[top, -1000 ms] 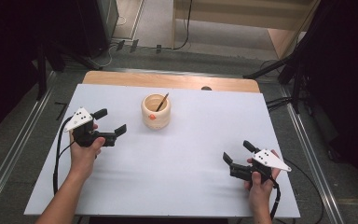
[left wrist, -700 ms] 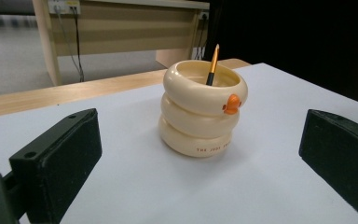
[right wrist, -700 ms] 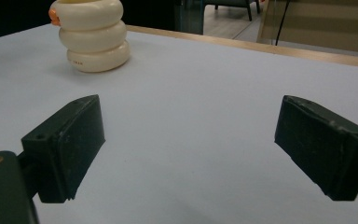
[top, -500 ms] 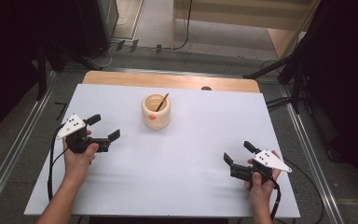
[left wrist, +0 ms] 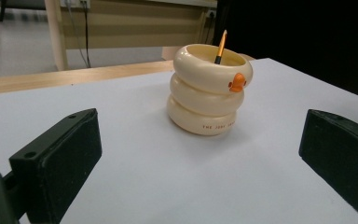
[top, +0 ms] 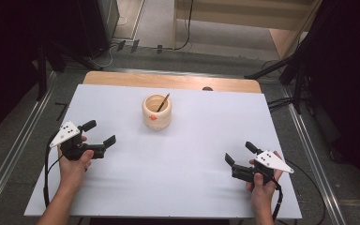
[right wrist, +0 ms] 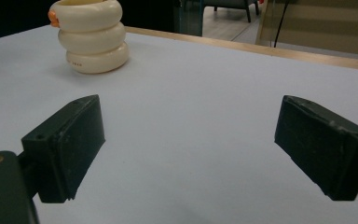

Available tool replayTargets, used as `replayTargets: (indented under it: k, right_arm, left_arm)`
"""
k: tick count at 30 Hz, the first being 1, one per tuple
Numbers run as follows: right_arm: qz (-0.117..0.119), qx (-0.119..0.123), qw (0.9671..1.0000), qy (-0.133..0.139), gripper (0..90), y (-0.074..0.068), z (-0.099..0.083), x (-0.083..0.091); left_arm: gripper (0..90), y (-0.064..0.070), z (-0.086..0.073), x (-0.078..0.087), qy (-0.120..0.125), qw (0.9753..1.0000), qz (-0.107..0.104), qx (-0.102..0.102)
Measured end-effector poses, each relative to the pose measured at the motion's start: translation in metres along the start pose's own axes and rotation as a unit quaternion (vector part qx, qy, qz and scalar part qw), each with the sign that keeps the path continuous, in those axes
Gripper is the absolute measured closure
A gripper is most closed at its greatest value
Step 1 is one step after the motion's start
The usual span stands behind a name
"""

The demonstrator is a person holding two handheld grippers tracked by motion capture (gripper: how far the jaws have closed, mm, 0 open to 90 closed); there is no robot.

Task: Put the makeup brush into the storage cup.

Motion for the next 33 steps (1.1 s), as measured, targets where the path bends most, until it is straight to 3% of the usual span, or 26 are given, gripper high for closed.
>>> replayTargets:
  k: [13, 27, 33]
  right_arm:
    - [0.001, 0.000, 1.0000, 0.000, 8.4, 0.000, 0.000, 0.001]
    - [0.000, 0.001, 1.0000, -0.003, 8.5, 0.000, -0.001, 0.000]
    - [0.002, 0.005, 1.0000, -0.005, 8.4, -0.001, -0.002, -0.001]
  left_arm:
    - [0.0, -0.005, -0.015, 0.014, -0.010, 0.9998, 0.014, 0.005]
    - [0.0, -0.010, -0.025, 0.034, -0.002, 0.9995, 0.027, 0.014]
    - [0.0, -0.010, -0.033, 0.042, -0.009, 0.9994, 0.032, 0.006]
Point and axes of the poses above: each handheld gripper's, and its own axes: x roughly backward along the jaws, z roughly out of its top, y roughly to its right, the point moved 7 cm from there along -x, roughly forward along the jaws, and after that the axes turned 6 degrees about -x, right-handed, at the moved point
